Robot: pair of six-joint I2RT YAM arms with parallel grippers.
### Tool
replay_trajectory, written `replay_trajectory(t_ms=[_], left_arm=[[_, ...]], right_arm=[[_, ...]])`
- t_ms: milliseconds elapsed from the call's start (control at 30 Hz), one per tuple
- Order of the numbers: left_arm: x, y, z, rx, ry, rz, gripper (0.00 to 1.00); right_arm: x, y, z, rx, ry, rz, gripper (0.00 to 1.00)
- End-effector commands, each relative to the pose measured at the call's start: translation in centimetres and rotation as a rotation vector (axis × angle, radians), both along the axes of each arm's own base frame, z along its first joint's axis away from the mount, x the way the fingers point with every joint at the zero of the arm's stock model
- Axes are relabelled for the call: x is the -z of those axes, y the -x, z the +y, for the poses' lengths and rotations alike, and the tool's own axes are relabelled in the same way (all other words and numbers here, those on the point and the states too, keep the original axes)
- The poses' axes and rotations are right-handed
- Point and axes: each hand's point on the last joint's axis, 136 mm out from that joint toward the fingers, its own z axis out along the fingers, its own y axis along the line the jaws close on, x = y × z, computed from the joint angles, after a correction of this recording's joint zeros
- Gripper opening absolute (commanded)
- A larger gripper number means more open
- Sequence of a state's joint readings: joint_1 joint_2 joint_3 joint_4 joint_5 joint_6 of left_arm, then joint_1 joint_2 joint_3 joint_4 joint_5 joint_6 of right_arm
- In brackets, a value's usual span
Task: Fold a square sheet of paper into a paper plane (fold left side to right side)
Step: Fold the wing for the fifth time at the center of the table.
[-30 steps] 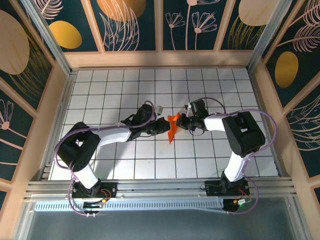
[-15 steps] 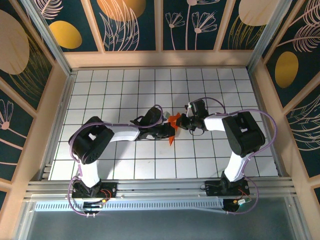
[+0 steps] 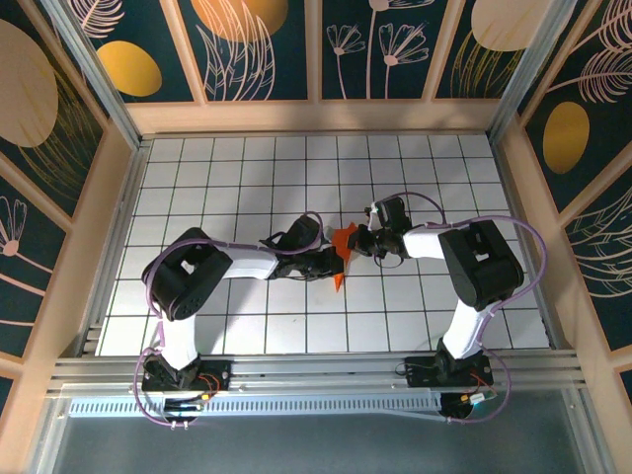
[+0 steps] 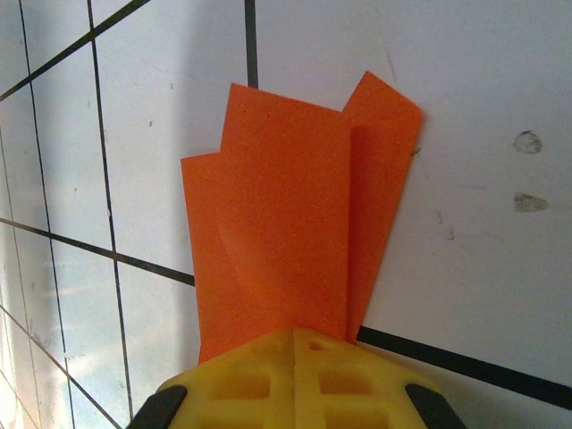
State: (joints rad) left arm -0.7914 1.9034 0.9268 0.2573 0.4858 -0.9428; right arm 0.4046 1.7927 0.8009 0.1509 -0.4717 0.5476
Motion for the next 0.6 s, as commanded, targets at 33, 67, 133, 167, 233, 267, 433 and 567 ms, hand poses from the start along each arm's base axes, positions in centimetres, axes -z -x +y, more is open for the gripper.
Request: replay_trajectory(t_ms=[33, 67, 133, 167, 233, 267, 433, 567], left_arm=[[1.9, 0.8, 0.8, 0.003, -0.042, 0.027, 0.03], [2.0, 0.9, 0.9, 0.001, -0.045, 0.028, 0.03], [2.0, 0.9, 0.9, 0.001, -0.046, 0.029, 0.03], [2.2, 1.0, 0.9, 0.000, -0.049, 0.033, 0.03], [2.4, 1.0, 1.0, -0.001, -0.052, 0.036, 0.04], [2.5, 1.0, 1.0, -0.001, -0.055, 0.038, 0.04], [3.0, 1.2, 1.2, -0.004, -0.071, 0.046, 0.03], [3.8, 1.3, 1.5, -0.001, -0.104, 0.051, 0.02]], right_arm=[[3.3, 1.8, -2.0, 0.017, 0.110, 0.102, 0.00], [3.3, 1.8, -2.0, 0.015, 0.111, 0.101, 0.00], [3.3, 1.7, -1.9, 0.014, 0.111, 0.100, 0.00], [3.3, 1.8, -1.9, 0.012, 0.110, 0.101, 0.00], [3.2, 1.7, -1.8, 0.013, 0.109, 0.098, 0.00], [3.2, 1.7, -1.8, 0.012, 0.109, 0.099, 0.00], [3.0, 1.5, -1.7, 0.010, 0.106, 0.095, 0.00], [2.3, 1.2, -1.3, 0.000, 0.087, 0.081, 0.00]])
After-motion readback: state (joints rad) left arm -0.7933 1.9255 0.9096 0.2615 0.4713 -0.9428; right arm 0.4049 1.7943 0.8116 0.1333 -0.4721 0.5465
